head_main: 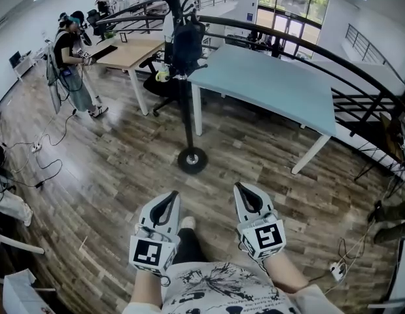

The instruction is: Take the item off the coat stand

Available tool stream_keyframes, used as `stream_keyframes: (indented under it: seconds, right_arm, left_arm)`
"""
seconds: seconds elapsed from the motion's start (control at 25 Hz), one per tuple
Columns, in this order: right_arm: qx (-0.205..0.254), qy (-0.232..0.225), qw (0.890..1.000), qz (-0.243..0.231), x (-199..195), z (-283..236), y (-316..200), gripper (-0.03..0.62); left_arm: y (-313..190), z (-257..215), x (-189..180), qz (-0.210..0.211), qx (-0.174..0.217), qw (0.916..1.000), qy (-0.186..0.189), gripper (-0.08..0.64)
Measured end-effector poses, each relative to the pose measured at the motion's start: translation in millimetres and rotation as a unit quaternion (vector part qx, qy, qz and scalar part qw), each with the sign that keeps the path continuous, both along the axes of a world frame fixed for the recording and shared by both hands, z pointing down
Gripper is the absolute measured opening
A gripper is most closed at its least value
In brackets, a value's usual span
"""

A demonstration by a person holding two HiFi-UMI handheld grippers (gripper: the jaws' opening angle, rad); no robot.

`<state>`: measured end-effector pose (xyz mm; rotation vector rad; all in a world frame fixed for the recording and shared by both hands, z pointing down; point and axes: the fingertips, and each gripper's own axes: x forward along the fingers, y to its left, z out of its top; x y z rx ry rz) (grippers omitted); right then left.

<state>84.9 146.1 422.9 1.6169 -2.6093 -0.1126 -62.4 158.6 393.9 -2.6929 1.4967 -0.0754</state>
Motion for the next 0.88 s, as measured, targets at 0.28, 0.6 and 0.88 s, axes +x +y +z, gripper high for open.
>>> stream_keyframes:
  seconds: [0.28, 0.6, 0.88]
  right_arm:
    - [0.009, 0.010, 1.000, 0.009, -37.6, -10.8, -119.0, -0.006]
    - [0.009, 0.010, 1.000, 0.016, -89.3, -16.9, -278.0, -0.006]
    - [0.014, 0.015, 1.000, 0.018, -104.1, -20.8, -360.3, -0.006]
  left_arm:
    - [-122.3, -8.7, -36.8, 0.015, 0.004, 0.9999, 0.008, 0.005]
    - [-288.9, -23.3, -88.2, 0.023, 0.020, 0.9995, 0.011, 0.005]
    - [-376.3, -18.7, -95.8, 0.037, 0.011, 0.9992, 0.008, 0.005]
